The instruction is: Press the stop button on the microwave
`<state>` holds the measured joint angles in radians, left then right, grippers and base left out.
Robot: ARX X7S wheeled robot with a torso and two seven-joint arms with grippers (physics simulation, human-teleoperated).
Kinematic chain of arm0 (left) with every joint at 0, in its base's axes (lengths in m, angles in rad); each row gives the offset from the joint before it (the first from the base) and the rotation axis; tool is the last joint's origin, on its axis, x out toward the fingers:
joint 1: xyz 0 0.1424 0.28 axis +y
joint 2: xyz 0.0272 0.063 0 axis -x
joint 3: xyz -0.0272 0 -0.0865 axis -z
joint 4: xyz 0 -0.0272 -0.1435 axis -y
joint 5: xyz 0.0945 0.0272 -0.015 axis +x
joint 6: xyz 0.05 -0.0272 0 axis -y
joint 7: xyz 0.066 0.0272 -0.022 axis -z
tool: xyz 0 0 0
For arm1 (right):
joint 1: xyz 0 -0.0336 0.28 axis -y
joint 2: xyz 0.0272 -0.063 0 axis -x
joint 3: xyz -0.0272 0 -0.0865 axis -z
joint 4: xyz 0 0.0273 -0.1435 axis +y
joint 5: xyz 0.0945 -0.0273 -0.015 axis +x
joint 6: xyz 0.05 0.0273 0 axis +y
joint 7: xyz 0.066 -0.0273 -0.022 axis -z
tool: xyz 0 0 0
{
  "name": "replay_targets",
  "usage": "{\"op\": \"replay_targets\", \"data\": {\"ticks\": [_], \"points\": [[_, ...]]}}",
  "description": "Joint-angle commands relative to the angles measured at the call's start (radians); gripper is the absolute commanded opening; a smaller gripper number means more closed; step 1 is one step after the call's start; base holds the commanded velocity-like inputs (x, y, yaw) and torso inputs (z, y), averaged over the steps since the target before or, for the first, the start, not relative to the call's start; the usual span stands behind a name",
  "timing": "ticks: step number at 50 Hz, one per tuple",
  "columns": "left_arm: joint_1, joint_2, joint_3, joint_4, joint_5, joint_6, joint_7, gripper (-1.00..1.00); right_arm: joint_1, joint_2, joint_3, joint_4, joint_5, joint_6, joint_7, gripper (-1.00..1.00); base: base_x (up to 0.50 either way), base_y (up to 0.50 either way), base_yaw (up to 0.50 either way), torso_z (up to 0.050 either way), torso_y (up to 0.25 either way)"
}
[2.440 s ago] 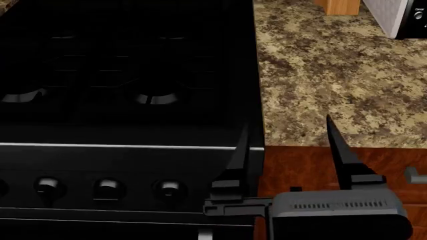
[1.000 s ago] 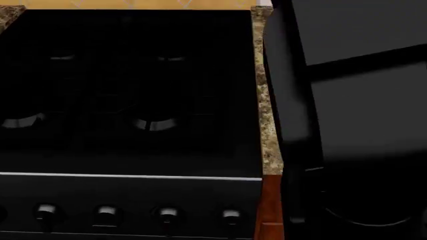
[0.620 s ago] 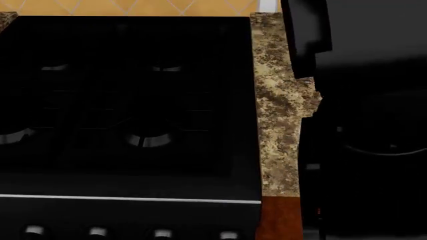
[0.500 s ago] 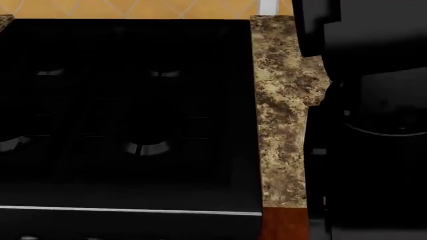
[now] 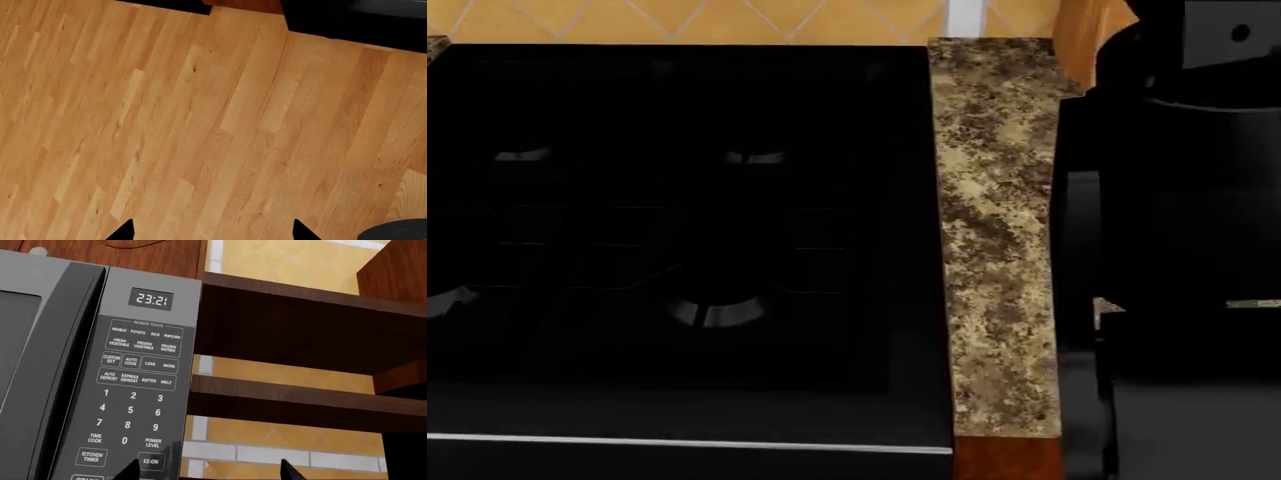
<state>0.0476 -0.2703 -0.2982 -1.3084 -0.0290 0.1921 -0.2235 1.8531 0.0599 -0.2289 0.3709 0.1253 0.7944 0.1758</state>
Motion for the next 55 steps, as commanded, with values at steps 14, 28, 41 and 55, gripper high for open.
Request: {"op": "replay_targets", "data": {"ticks": [14,28,41,55], "points": [[0.0,0.0,0.0,0.0,0.0,0.0,0.0,1.0,0.175,-0.027,-0.043,0.235,0.046,-0.214,-0.012,1.0,0.19,0.0,0.0,0.049,0.126],[0.0,0.0,0.0,0.0,0.0,0.0,0.0,1.0,0.209,-0.023,-0.049,0.189,0.096,-0.197,-0.003,1.0,0.11,0.0,0.0,0.049,0.126],[0.0,0.0,0.0,0.0,0.0,0.0,0.0,1.0,0.197,-0.011,-0.082,0.222,0.097,-0.224,0.013,1.0,0.32,0.0,0.0,0.049,0.125],[0.0,0.0,0.0,0.0,0.0,0.0,0.0,1.0,0.201,-0.002,-0.129,0.2,0.103,-0.214,0.009,1.0,0.16,0.0,0.0,0.049,0.126]]}}
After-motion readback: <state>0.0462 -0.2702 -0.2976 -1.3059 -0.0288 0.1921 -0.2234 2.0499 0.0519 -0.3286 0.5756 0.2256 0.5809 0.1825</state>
